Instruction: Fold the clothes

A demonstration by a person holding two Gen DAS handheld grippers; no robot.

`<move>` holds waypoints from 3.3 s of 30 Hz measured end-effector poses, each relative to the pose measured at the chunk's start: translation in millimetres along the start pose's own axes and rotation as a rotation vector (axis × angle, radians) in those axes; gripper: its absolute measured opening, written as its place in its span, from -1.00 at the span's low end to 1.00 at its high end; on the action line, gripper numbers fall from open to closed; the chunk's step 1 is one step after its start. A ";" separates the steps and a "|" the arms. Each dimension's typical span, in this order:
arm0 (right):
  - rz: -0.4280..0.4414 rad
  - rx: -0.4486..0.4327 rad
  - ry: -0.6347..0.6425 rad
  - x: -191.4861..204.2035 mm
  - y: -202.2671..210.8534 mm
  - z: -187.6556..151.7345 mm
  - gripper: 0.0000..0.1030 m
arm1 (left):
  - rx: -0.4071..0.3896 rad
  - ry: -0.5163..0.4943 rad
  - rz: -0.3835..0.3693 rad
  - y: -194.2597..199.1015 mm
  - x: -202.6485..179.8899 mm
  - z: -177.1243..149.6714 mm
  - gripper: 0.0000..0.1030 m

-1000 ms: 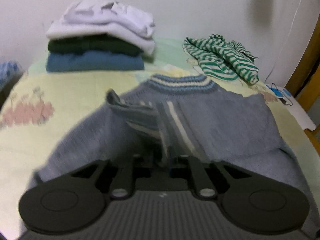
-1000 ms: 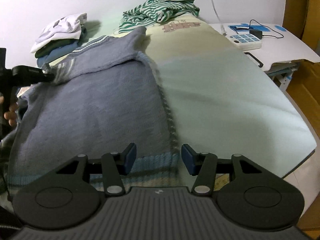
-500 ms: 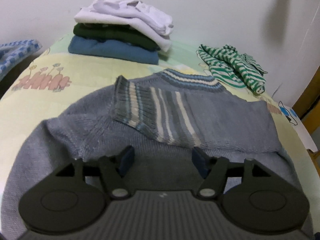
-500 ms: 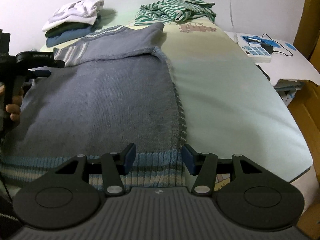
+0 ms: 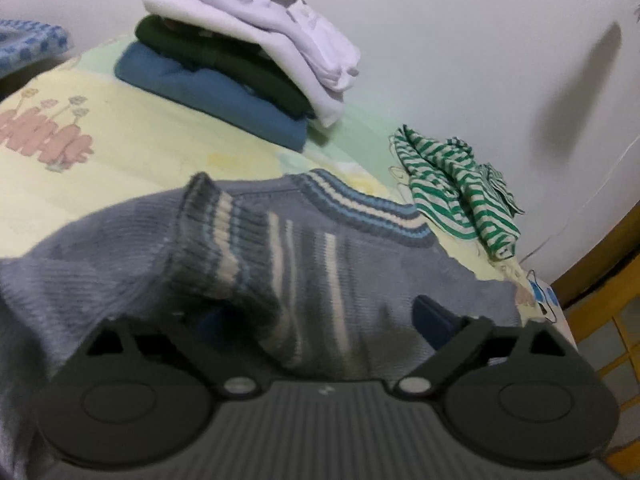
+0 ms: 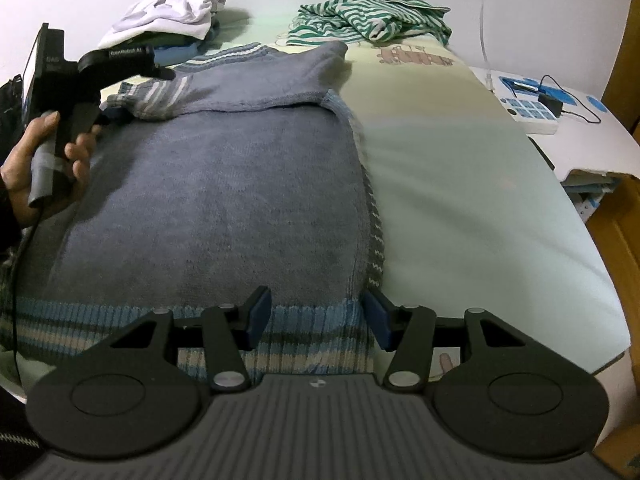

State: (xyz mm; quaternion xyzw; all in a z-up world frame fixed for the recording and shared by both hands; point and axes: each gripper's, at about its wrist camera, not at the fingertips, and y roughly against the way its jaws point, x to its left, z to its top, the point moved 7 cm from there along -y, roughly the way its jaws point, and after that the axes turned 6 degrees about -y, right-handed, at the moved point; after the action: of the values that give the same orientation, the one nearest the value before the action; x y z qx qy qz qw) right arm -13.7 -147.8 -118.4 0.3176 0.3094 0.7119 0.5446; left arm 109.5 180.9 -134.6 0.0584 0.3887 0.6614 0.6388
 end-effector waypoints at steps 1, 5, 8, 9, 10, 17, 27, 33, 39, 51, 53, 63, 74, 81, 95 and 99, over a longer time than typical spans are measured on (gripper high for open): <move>-0.009 0.001 -0.006 -0.9 0.1 -1.3 0.06 | 0.003 -0.024 0.013 -0.9 -1.8 -0.1 0.85; -0.029 -0.002 -0.077 -8.8 3.4 -4.7 0.06 | 0.023 -0.119 0.080 -4.5 -4.6 2.8 -0.41; -0.015 -0.003 -0.178 -19.8 6.2 -5.6 0.06 | 0.060 -0.174 0.104 -8.1 -2.0 7.4 -0.91; -0.015 -0.002 -0.207 -23.5 6.3 -6.3 0.06 | 0.054 -0.196 0.115 -5.2 -2.9 8.6 -0.91; -0.024 0.000 -0.231 -27.1 6.0 -7.5 0.06 | 0.047 -0.219 0.126 -2.3 -3.9 9.8 -0.91; -0.007 -0.004 -0.263 -29.1 2.5 -8.6 -0.78 | -0.079 -0.365 0.143 36.2 -30.6 49.3 -0.91; 0.099 -0.057 -0.073 17.2 29.8 9.8 -0.82 | -0.144 -0.429 0.173 73.1 -28.0 105.1 -0.91; 0.245 0.052 0.118 71.3 27.7 -14.0 -0.80 | -0.097 -0.422 0.267 69.6 21.3 106.0 -0.91; 0.319 0.156 0.141 88.7 11.2 -24.8 -0.39 | 0.025 -0.425 0.343 39.4 63.4 82.7 -0.91; 0.157 0.150 0.037 61.1 3.4 -14.0 -0.35 | -0.119 -0.436 0.253 82.9 38.0 79.0 -0.91; 0.156 0.137 0.049 63.4 4.0 -9.8 -0.33 | -0.148 -0.495 0.240 96.8 24.9 73.9 -0.91; 0.196 -0.007 0.082 55.9 -21.1 94.4 -0.33 | -0.182 -0.524 0.324 133.6 16.8 34.5 -0.91; 0.199 -0.051 0.159 72.8 -119.1 199.6 -0.33 | -0.163 -0.457 0.537 159.6 20.3 5.4 -0.85; 0.273 -0.019 0.183 82.0 -174.1 234.7 -0.50 | -0.124 -0.499 0.649 136.3 4.9 -2.2 -0.83; 0.379 0.002 0.364 86.7 -164.7 191.8 -0.62 | -0.147 -0.525 0.687 151.2 -17.0 14.4 -0.65; 0.394 0.018 0.270 90.4 -152.5 197.5 -0.56 | -0.129 -0.526 0.653 143.4 -16.7 12.8 -0.65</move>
State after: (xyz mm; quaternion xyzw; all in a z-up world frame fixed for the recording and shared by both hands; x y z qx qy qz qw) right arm 211.9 -8.4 -108.1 0.2784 0.3180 0.8376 0.3461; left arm 5.1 188.5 -34.3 0.3049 0.1313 0.8147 0.4754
